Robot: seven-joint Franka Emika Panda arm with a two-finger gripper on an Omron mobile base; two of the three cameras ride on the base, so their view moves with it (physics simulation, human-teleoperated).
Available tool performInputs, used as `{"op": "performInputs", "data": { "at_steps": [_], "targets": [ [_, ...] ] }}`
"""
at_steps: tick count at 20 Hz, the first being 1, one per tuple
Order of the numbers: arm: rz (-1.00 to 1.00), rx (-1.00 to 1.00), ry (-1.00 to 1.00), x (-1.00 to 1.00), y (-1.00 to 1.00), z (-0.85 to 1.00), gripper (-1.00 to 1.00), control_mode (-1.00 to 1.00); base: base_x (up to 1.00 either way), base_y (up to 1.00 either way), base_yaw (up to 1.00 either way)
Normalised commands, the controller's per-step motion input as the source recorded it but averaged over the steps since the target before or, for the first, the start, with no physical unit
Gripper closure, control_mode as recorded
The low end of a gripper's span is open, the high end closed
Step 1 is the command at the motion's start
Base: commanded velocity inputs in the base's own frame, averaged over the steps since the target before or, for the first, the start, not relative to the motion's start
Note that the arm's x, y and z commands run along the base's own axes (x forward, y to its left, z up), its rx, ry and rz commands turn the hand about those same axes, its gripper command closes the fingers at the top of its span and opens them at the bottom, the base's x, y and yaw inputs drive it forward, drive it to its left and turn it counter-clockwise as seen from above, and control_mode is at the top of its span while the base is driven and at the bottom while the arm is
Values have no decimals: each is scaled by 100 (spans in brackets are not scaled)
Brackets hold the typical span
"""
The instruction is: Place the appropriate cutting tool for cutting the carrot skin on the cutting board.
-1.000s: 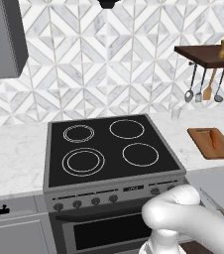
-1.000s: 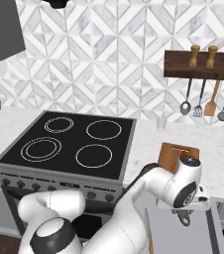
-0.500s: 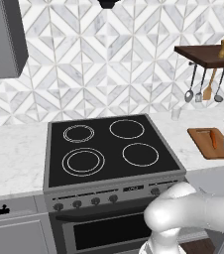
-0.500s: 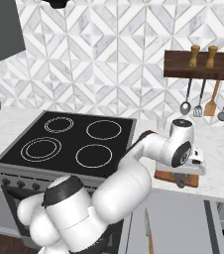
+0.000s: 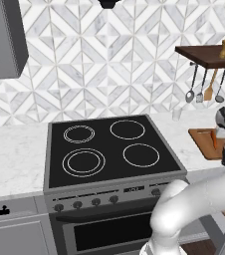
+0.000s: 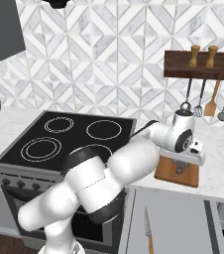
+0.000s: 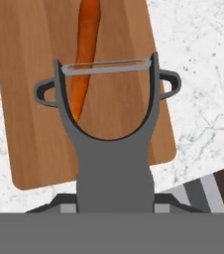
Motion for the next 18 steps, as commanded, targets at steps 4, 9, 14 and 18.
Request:
{"op": "performInputs", "data": {
  "at_steps": [4, 9, 14, 18],
  "targets": [
    [-16, 9, 0, 44, -34, -35, 100, -100, 0, 0, 0],
    [-15, 8, 0, 46, -20, -36, 100, -100, 0, 0, 0],
    [-14, 2, 0, 31, 0, -32, 100, -100, 0, 0, 0],
    [-12, 0, 0, 0, -5, -45, 100, -100, 0, 0, 0]
  ]
}}
